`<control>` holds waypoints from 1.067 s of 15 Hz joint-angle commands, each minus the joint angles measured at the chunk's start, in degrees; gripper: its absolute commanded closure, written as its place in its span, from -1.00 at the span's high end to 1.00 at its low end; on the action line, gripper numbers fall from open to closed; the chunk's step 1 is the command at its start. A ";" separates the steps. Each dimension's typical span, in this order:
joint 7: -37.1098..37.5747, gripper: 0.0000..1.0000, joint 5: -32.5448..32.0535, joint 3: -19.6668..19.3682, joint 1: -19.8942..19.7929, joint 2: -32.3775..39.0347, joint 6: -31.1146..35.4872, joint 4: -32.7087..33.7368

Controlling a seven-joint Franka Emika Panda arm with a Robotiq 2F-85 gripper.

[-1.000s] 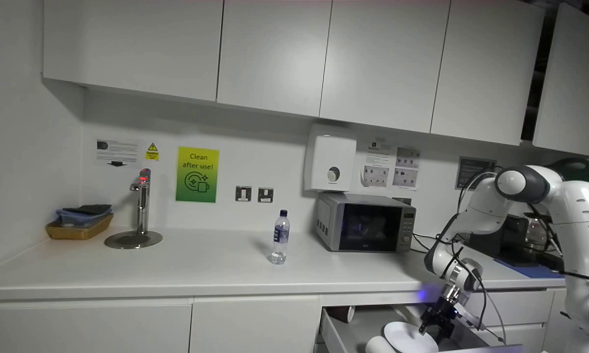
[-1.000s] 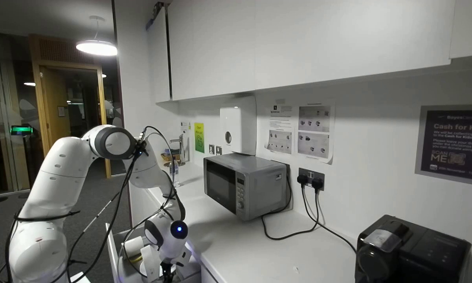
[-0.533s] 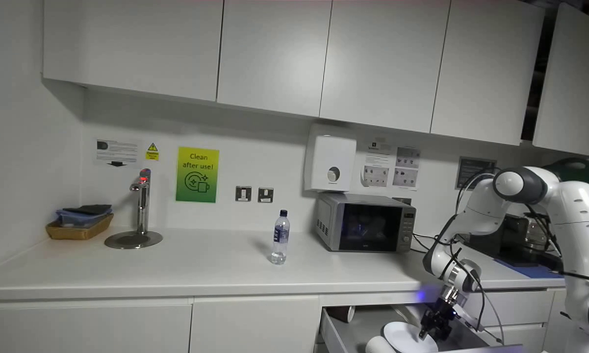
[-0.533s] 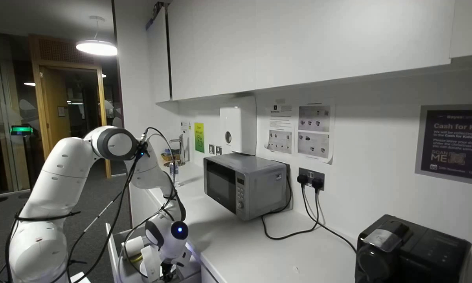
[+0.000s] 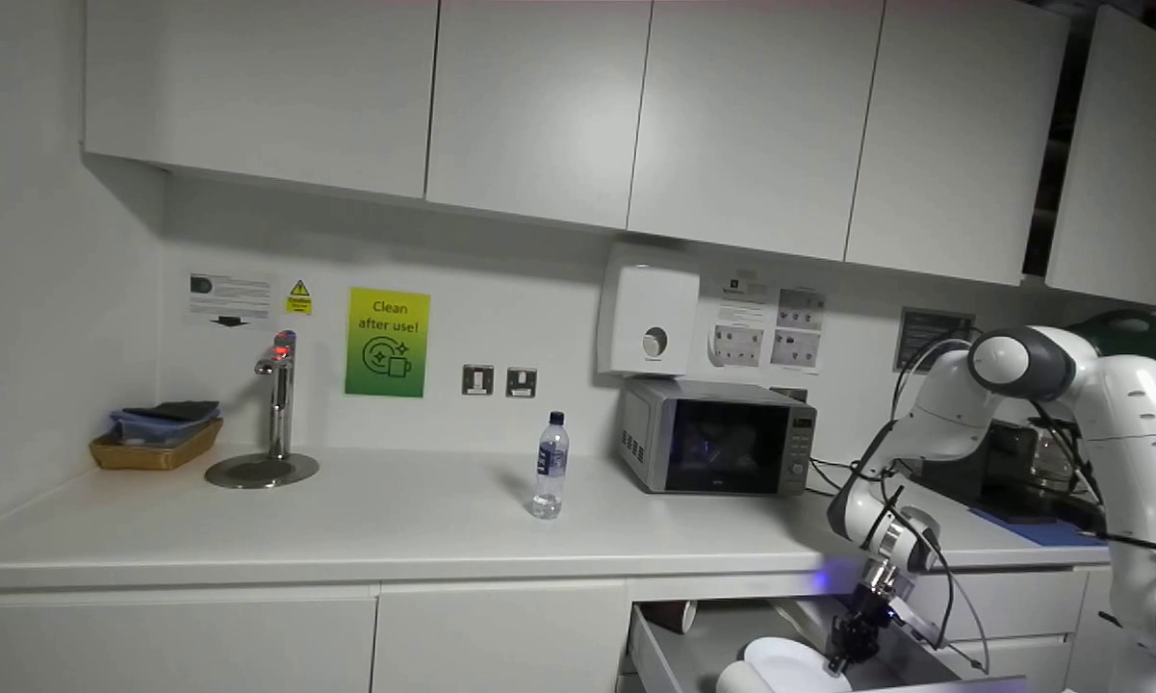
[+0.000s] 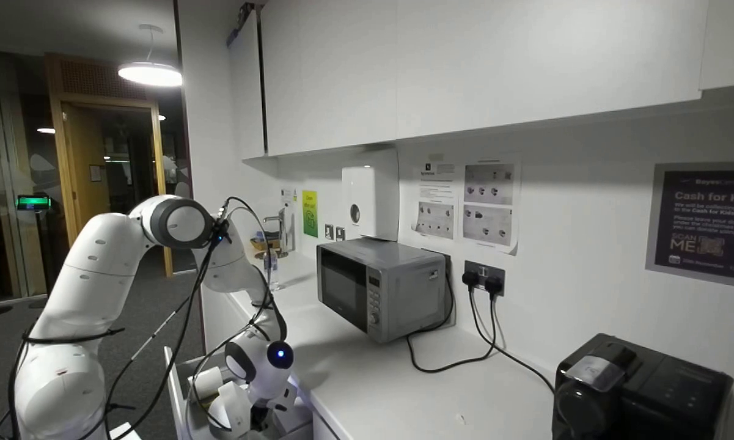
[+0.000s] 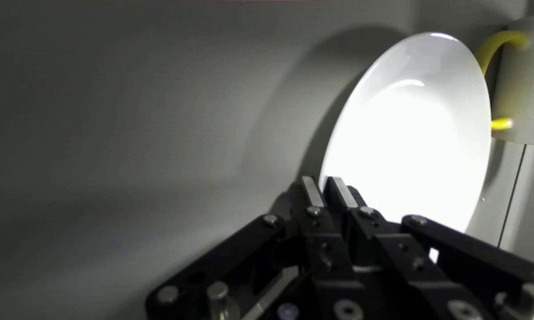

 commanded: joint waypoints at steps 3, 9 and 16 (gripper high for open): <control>-0.35 -0.96 -3.73 -0.01 0.19 -4.93 -1.65 -2.55; 0.86 -0.98 -6.13 0.09 0.73 -8.18 -3.13 -4.26; 5.94 -0.98 -11.19 0.88 3.55 -15.39 -1.32 -7.52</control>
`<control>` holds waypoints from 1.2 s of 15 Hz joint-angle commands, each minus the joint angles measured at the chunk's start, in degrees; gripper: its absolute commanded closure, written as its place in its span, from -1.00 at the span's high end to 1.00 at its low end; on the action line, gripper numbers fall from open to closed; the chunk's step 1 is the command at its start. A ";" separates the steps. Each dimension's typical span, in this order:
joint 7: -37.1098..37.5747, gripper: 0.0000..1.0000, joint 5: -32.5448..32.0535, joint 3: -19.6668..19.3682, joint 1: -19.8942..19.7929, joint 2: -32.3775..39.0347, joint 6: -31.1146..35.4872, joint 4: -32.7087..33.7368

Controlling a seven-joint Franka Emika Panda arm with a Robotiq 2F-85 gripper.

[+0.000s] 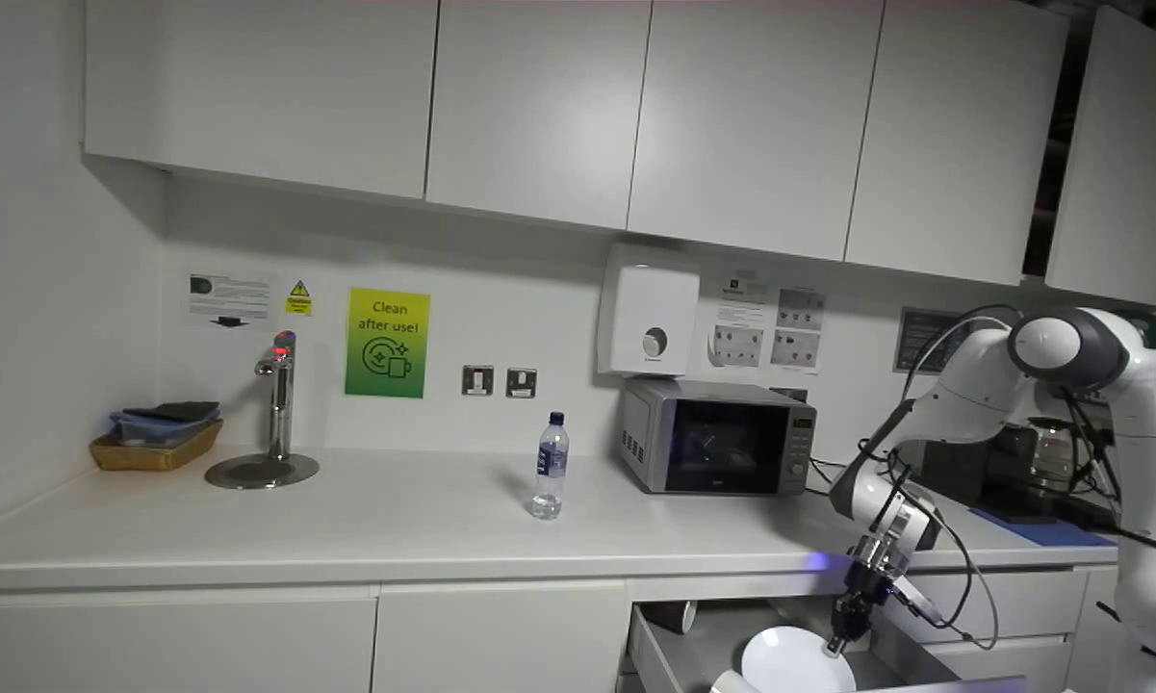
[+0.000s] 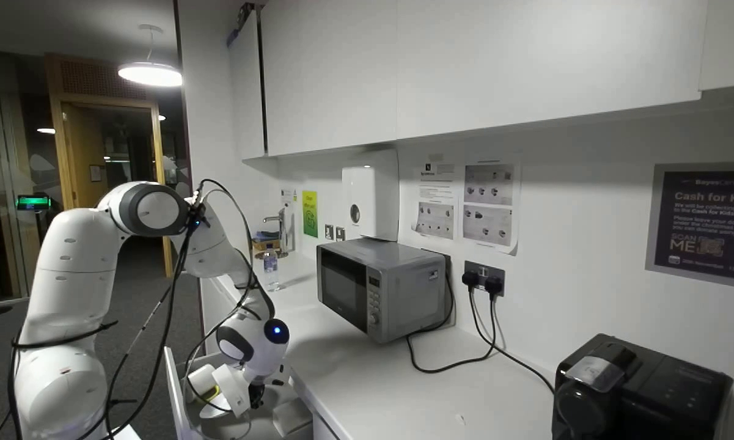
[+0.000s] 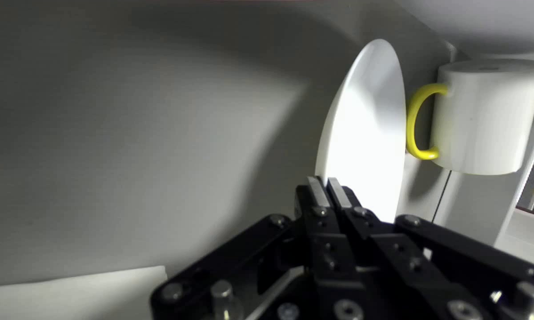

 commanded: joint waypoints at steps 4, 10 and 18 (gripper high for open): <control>11.31 -0.98 -8.78 1.40 2.87 -7.95 4.45 -5.15; 23.56 -0.98 -19.58 2.77 3.79 -12.07 6.42 -6.72; 34.32 -0.98 -29.78 3.21 3.69 -17.67 5.49 -7.55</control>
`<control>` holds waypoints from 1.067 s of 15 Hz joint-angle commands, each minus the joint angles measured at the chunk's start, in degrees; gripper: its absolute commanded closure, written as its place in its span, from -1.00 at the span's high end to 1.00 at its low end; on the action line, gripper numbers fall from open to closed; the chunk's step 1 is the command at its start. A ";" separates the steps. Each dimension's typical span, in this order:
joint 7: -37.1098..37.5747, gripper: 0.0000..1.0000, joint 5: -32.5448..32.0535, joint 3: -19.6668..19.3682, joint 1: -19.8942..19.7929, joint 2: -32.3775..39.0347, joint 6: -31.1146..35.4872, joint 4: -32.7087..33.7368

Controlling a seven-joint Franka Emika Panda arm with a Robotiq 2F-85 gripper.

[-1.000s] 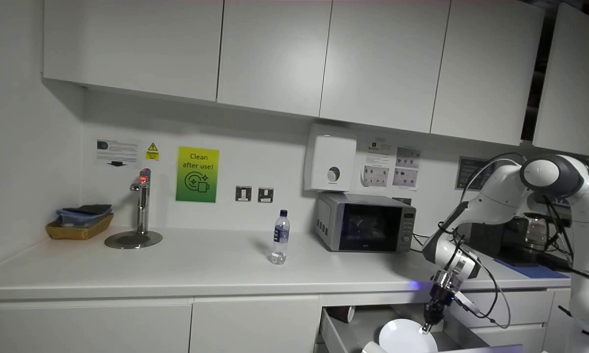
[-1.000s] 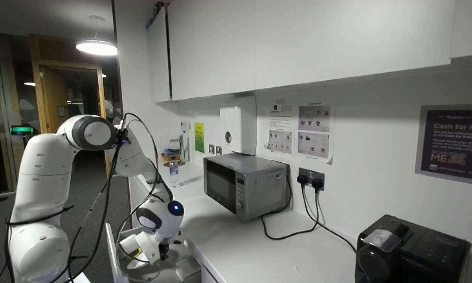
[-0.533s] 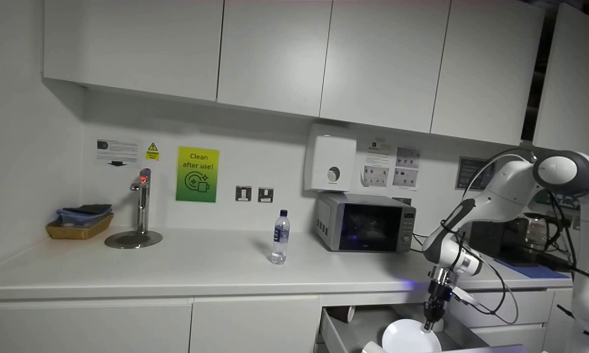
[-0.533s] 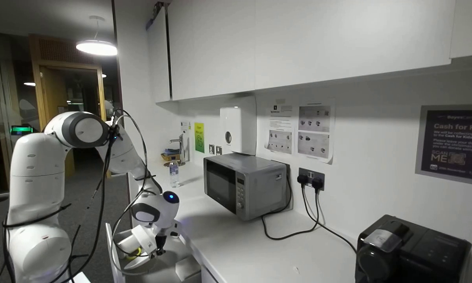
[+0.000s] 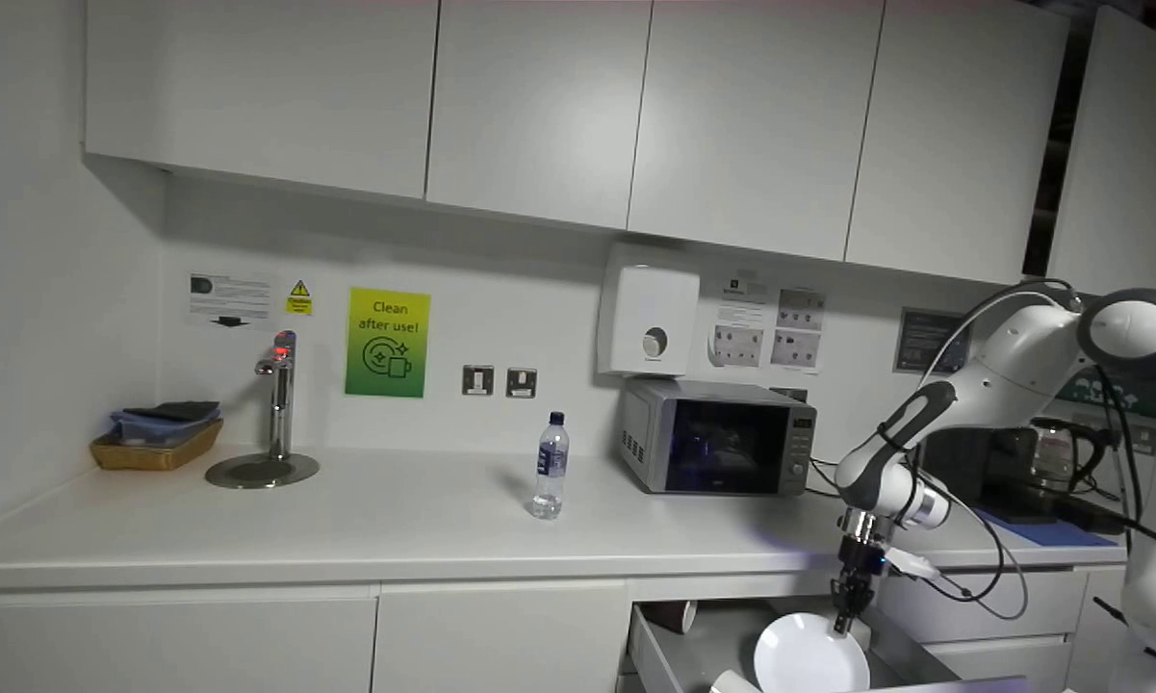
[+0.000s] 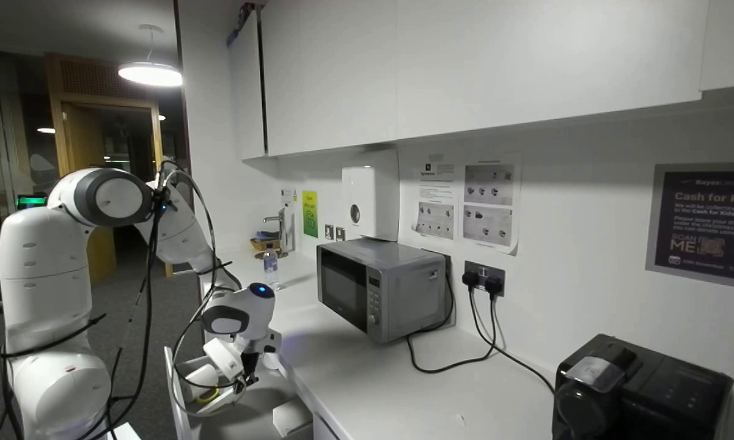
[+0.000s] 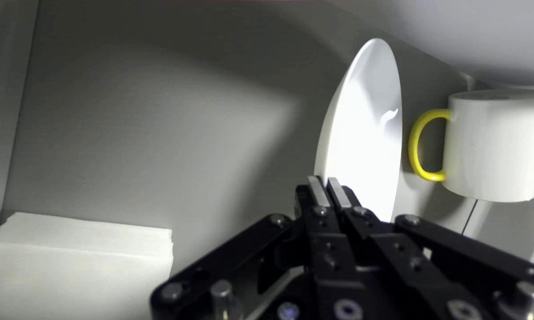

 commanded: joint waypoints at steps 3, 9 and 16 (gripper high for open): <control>7.63 -0.98 -5.93 0.21 0.35 -7.18 0.38 -2.89; 12.43 -0.98 -10.10 -0.17 0.90 -10.20 -0.50 -2.75; 18.41 -0.98 -16.30 -0.46 1.30 -14.36 -1.85 -2.48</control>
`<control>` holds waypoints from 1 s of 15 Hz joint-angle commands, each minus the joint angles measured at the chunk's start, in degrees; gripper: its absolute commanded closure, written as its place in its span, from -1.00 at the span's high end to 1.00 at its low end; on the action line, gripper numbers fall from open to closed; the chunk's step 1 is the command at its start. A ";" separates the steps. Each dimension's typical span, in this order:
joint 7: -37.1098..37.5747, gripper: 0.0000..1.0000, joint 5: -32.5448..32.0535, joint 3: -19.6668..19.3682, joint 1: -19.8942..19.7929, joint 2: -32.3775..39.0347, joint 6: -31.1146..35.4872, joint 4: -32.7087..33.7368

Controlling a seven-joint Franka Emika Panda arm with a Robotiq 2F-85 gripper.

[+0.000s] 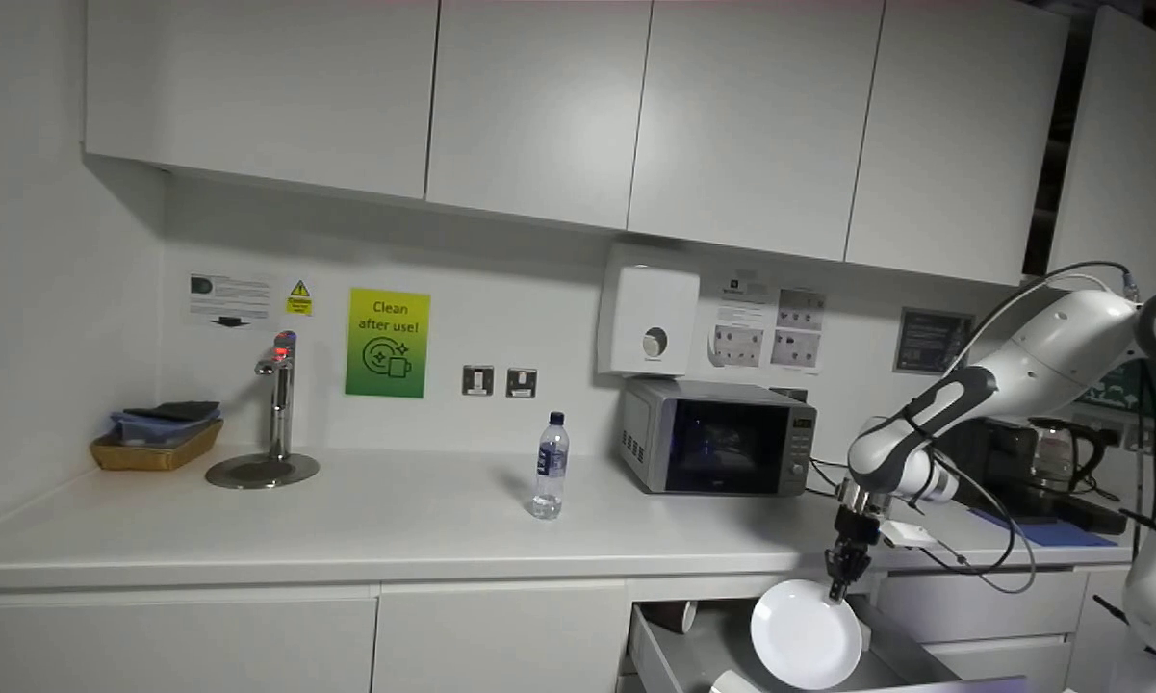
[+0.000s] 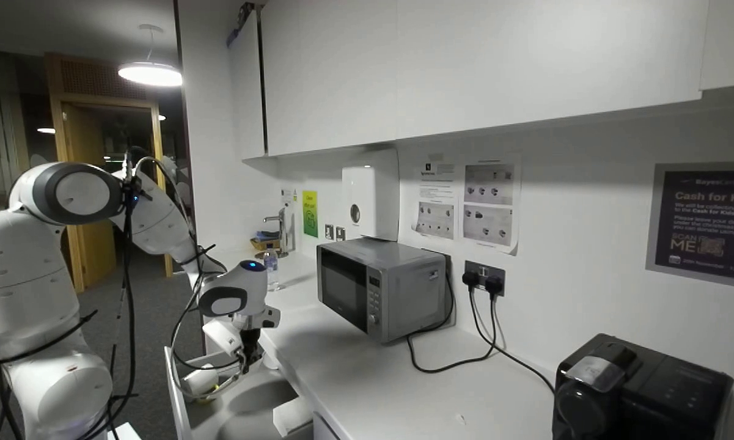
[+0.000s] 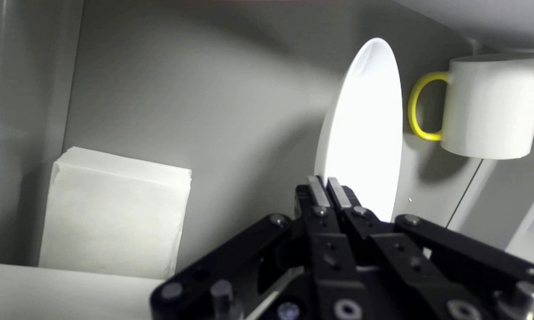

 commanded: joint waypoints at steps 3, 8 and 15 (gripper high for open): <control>6.46 -0.98 -6.38 -0.70 -0.07 -7.49 -2.48 -1.58; 9.15 -0.98 -8.99 -1.23 0.02 -10.35 -4.87 -1.15; 8.77 -0.98 -8.24 -2.04 0.44 -12.76 -8.45 -0.92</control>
